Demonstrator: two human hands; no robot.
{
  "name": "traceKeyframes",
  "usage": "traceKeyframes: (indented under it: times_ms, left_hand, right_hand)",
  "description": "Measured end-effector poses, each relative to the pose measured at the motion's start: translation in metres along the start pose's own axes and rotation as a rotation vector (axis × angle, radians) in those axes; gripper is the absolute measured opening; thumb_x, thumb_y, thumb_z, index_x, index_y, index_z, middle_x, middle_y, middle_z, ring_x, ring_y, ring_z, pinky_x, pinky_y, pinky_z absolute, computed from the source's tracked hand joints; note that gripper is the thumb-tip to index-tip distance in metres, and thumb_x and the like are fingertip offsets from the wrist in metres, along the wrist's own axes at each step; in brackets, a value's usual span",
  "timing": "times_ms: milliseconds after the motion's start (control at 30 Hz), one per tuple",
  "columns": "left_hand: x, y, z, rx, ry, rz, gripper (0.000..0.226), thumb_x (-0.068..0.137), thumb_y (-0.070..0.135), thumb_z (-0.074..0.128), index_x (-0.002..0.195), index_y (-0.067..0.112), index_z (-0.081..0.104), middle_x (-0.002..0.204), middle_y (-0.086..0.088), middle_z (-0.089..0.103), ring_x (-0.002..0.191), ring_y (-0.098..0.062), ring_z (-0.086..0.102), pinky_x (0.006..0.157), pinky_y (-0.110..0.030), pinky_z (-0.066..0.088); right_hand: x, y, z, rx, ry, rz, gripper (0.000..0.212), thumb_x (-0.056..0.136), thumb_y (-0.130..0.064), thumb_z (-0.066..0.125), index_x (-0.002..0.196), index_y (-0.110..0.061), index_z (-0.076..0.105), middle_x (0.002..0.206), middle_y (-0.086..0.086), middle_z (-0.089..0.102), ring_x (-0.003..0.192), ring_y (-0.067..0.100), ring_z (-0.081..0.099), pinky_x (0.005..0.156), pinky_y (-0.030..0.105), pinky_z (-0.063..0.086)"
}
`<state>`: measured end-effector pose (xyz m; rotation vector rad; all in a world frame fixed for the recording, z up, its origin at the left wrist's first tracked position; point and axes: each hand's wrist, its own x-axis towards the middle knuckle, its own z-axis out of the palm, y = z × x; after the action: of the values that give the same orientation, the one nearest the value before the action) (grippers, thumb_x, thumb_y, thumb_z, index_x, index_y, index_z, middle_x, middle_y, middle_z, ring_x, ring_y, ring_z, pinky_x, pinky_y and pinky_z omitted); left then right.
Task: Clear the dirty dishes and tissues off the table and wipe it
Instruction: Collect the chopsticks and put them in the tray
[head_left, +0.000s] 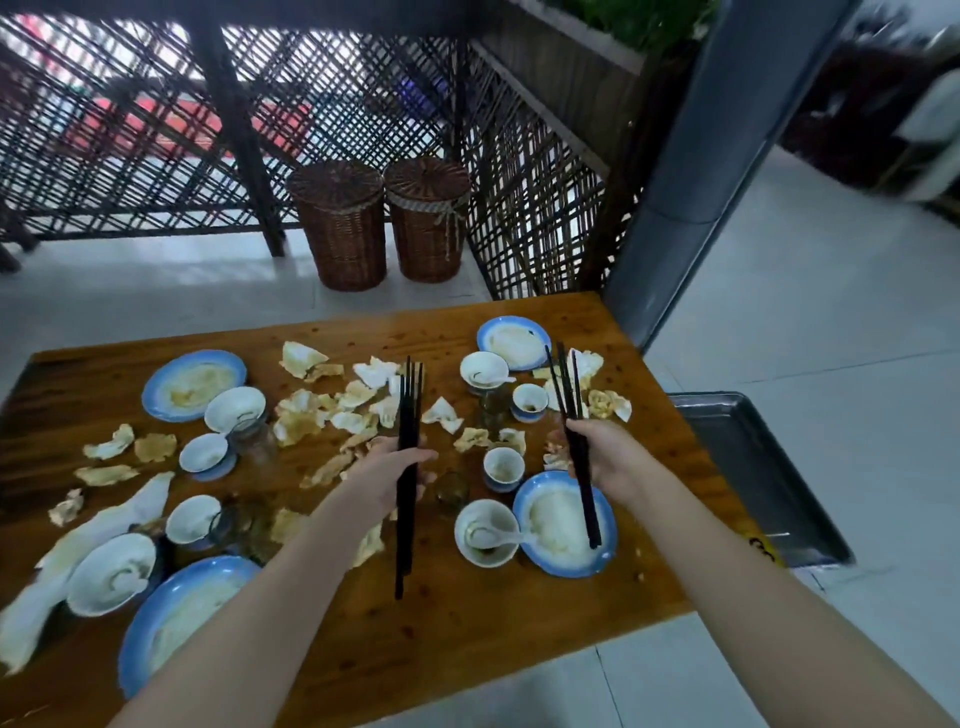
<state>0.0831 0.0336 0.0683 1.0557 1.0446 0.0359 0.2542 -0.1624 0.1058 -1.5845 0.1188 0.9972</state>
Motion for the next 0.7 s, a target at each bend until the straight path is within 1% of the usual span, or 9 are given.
traceKeyframes:
  times_ms: [67, 167, 233, 333, 433, 500, 600, 700]
  left_hand:
    - [-0.007, -0.004, 0.017, 0.003, -0.033, 0.002, 0.016, 0.088, 0.004, 0.068, 0.101, 0.010, 0.062, 0.073, -0.008, 0.060, 0.048, -0.014, 0.060, 0.043, -0.025, 0.046]
    - [-0.016, -0.008, 0.046, 0.023, -0.094, 0.024, 0.011, 0.090, 0.003, 0.063, 0.101, 0.007, 0.061, 0.080, -0.009, 0.061, 0.054, -0.016, 0.059, 0.045, -0.025, 0.045]
    - [-0.021, -0.011, 0.068, 0.050, -0.122, 0.040, 0.011, 0.091, 0.002, 0.062, 0.101, 0.005, 0.059, 0.079, -0.011, 0.059, 0.056, -0.017, 0.058, 0.045, -0.025, 0.044]
    - [-0.025, -0.019, 0.105, 0.098, -0.140, 0.038, 0.011, 0.092, 0.003, 0.062, 0.102, 0.004, 0.057, 0.079, -0.012, 0.059, 0.054, -0.018, 0.058, 0.043, -0.025, 0.044]
    - [-0.030, -0.031, 0.148, 0.147, -0.170, -0.001, 0.004, 0.094, 0.006, 0.060, 0.096, 0.003, 0.059, 0.071, -0.011, 0.058, 0.056, -0.021, 0.057, 0.042, -0.026, 0.045]
    - [-0.035, -0.041, 0.179, 0.137, -0.177, -0.036, 0.003, 0.095, 0.007, 0.059, 0.094, 0.005, 0.058, 0.071, -0.011, 0.059, 0.057, -0.021, 0.059, 0.041, -0.027, 0.045]
    - [-0.045, -0.060, 0.228, 0.096, -0.214, -0.069, 0.006, 0.096, 0.008, 0.057, 0.100, 0.005, 0.060, 0.078, -0.010, 0.062, 0.054, -0.020, 0.060, 0.041, -0.027, 0.045]
    - [-0.057, -0.076, 0.278, 0.072, -0.247, -0.084, 0.008, 0.098, 0.008, 0.053, 0.102, 0.011, 0.059, 0.083, -0.007, 0.063, 0.053, -0.018, 0.059, 0.041, -0.026, 0.044]
  right_hand:
    - [-0.011, 0.004, -0.017, -0.019, 0.026, -0.022, 0.017, 0.097, -0.014, 0.051, 0.110, -0.009, 0.062, 0.074, 0.003, 0.067, 0.056, 0.013, 0.054, 0.046, 0.025, 0.042]
    - [-0.027, 0.009, -0.046, 0.017, 0.064, -0.052, 0.019, 0.095, -0.010, 0.053, 0.112, -0.006, 0.061, 0.080, 0.006, 0.065, 0.055, 0.012, 0.056, 0.044, 0.025, 0.045]
    - [-0.037, 0.011, -0.070, 0.012, 0.106, -0.068, 0.018, 0.095, -0.010, 0.054, 0.110, -0.005, 0.061, 0.082, 0.007, 0.065, 0.056, 0.013, 0.057, 0.045, 0.025, 0.045]
    - [-0.049, 0.017, -0.112, 0.037, 0.155, -0.094, 0.017, 0.095, -0.009, 0.053, 0.109, -0.006, 0.062, 0.083, 0.006, 0.068, 0.061, 0.014, 0.057, 0.047, 0.026, 0.044]
    - [-0.061, 0.028, -0.162, 0.053, 0.200, -0.091, 0.018, 0.096, -0.010, 0.052, 0.110, -0.009, 0.062, 0.086, 0.005, 0.069, 0.068, 0.016, 0.058, 0.055, 0.029, 0.046]
    - [-0.069, 0.036, -0.198, 0.060, 0.210, -0.078, 0.018, 0.096, -0.011, 0.052, 0.111, -0.009, 0.062, 0.087, 0.006, 0.069, 0.071, 0.017, 0.059, 0.058, 0.030, 0.046]
    - [-0.081, 0.047, -0.255, 0.076, 0.222, -0.053, 0.018, 0.095, -0.011, 0.052, 0.108, -0.005, 0.062, 0.083, 0.007, 0.067, 0.067, 0.017, 0.056, 0.055, 0.029, 0.044]
    - [-0.090, 0.054, -0.313, 0.140, 0.234, -0.071, 0.015, 0.095, -0.005, 0.048, 0.107, -0.003, 0.058, 0.084, 0.010, 0.066, 0.060, 0.016, 0.055, 0.050, 0.027, 0.041]
